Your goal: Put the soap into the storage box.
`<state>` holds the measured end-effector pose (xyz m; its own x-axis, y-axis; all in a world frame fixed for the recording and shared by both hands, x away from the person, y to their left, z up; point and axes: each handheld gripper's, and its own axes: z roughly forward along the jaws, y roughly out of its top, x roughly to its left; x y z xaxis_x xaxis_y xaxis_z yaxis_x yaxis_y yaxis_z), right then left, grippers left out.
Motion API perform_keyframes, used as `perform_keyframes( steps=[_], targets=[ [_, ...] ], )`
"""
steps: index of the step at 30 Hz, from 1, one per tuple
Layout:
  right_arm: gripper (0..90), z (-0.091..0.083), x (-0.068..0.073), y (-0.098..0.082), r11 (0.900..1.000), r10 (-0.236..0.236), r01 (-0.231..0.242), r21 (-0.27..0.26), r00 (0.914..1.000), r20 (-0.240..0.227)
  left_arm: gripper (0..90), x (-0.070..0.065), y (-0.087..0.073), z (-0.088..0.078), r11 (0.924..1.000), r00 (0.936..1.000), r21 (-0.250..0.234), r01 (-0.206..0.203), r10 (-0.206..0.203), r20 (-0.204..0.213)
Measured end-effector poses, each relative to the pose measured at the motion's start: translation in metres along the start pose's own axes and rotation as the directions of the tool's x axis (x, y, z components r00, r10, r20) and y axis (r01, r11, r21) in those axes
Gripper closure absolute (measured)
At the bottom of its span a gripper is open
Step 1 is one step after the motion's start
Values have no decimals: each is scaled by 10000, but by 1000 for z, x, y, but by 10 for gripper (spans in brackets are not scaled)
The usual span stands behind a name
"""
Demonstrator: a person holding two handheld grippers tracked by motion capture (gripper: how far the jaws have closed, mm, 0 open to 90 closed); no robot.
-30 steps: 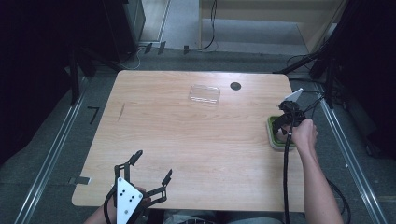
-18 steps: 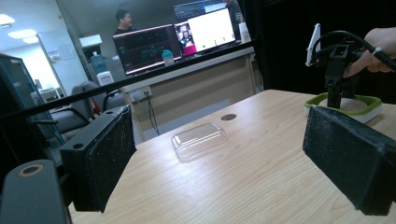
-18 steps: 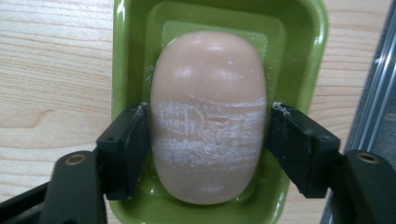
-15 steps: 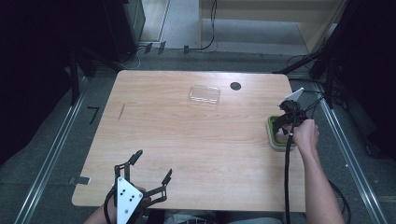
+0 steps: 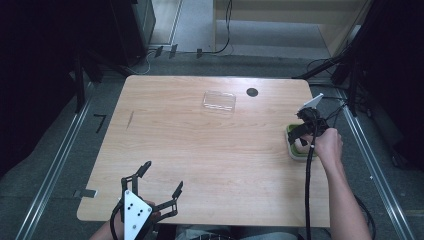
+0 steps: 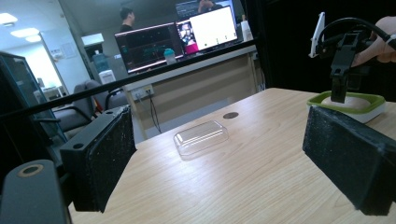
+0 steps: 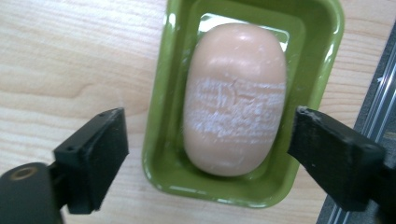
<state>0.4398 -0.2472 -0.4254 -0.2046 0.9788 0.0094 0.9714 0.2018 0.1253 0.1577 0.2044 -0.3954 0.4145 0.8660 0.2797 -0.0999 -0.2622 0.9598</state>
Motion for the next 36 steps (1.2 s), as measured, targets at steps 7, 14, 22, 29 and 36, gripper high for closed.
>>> perform_keyframes(
  steps=[7, 14, 22, 29, 36],
  targets=[
    [32, -6, 7, -12, 9994, -352, 352, 18, 9994, 4, 99, 0, 0, -1, 10000, 10000, -11, -9, 9, 10],
    [0, -14, 14, -28, 9971, -764, 765, 62, 9971, -23, 99, -1, 1, -1, 10000, 10000, 11, -40, 40, 27],
    [0, -23, 24, -49, 9919, -1271, 1271, -48, 9919, -71, 99, -1, 1, -1, 10000, 10000, -23, -37, 37, 45],
    [0, -22, 32, -68, 9854, -1698, 1698, 93, 9855, -28, 99, -1, 1, 0, 10000, 10000, -32, -45, 45, 48],
    [0, -16, 43, -90, 9740, -2239, 2242, 322, 9745, -110, 99, -1, 1, 0, 10000, 10000, -7, -77, 77, 49]
  ],
)
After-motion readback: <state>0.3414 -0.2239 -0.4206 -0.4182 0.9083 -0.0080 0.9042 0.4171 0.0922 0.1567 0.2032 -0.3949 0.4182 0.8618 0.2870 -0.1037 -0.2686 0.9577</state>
